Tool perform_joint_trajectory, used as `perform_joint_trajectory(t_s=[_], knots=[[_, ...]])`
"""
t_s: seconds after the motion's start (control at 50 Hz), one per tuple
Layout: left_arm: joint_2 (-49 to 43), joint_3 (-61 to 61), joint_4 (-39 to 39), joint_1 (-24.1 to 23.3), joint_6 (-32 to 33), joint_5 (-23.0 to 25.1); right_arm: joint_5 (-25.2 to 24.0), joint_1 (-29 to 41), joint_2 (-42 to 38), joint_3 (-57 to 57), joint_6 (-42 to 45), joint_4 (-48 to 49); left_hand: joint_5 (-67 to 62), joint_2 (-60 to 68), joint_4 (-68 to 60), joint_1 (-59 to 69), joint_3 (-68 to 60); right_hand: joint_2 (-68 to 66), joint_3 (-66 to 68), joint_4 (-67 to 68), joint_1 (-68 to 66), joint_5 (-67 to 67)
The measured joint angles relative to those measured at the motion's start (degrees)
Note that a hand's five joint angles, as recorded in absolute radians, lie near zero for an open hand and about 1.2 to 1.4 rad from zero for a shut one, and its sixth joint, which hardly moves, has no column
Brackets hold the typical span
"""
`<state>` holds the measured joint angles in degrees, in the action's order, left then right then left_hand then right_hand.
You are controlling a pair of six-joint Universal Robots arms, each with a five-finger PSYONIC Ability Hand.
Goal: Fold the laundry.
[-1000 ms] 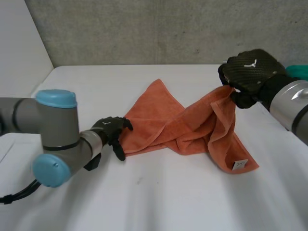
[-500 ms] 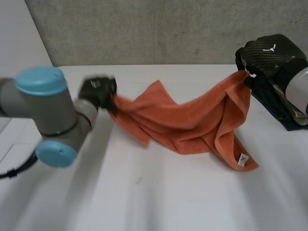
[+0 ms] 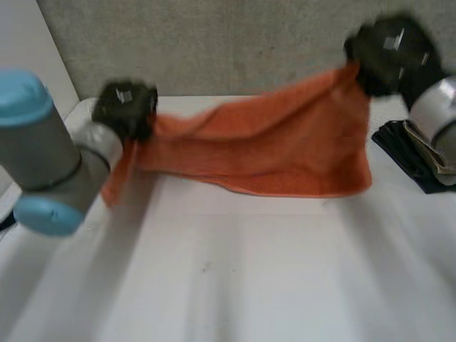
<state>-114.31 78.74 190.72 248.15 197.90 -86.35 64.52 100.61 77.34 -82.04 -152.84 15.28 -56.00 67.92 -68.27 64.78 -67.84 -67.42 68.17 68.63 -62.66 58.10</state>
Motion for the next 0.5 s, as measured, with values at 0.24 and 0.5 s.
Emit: perform_joint_trajectory(t_s=[0.24, 0.5], knots=[[-3.7, 16.5, 2.2, 0.9, 8.3, 5.0, -5.6, -5.6, -8.6, -17.2, 23.5, -9.3, 27.3, -29.8, 29.5, -28.6, 29.4, 1.6, -2.1, -2.0, 0.3, -1.6], [5.9, 21.9, 0.4, 4.9, 5.0, 3.7, 4.6, -2.5, -5.0, -17.1, 5.5, -12.8, 46.5, -47.4, 48.2, -43.7, 47.3, 37.0, -37.7, -38.1, 31.6, -38.8]])
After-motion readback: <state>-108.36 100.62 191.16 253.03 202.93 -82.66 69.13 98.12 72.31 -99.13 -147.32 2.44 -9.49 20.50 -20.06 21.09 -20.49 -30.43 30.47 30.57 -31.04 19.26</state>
